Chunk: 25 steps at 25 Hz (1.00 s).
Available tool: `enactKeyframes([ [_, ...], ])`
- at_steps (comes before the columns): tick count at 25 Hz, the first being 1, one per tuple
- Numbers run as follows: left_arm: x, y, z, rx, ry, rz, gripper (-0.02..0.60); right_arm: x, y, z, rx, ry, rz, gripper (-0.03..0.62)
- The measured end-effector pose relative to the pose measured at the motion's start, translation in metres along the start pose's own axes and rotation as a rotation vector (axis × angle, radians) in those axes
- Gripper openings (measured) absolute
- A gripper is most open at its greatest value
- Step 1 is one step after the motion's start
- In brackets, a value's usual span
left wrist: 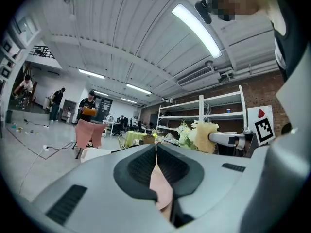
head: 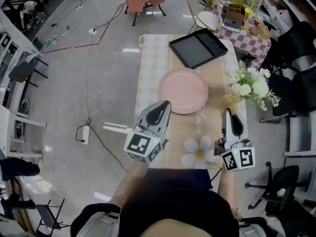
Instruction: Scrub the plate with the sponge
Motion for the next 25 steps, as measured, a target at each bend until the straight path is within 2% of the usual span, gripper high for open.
enactKeyframes([
  [4, 0.002, 0.000, -0.006, -0.017, 0.017, 0.002, 0.014, -0.006, -0.012, -0.009, 0.010, -0.028, -0.040, 0.048],
  [8, 0.005, 0.001, -0.012, -0.037, 0.015, -0.003, 0.014, -0.013, -0.013, -0.019, -0.026, -0.045, -0.018, 0.048],
  [25, 0.011, 0.000, -0.017, -0.069, 0.030, 0.006, 0.014, -0.018, -0.012, -0.018, -0.068, -0.101, 0.011, 0.046],
])
Point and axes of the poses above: the fingertips, and each gripper's own axes: y forward along the fingers, x to its right, z out of its top, the point moved 8 cm from there along -y, backward along the fingers, and after that the axes turned 1 degree about -x, right-handed, at the moved point
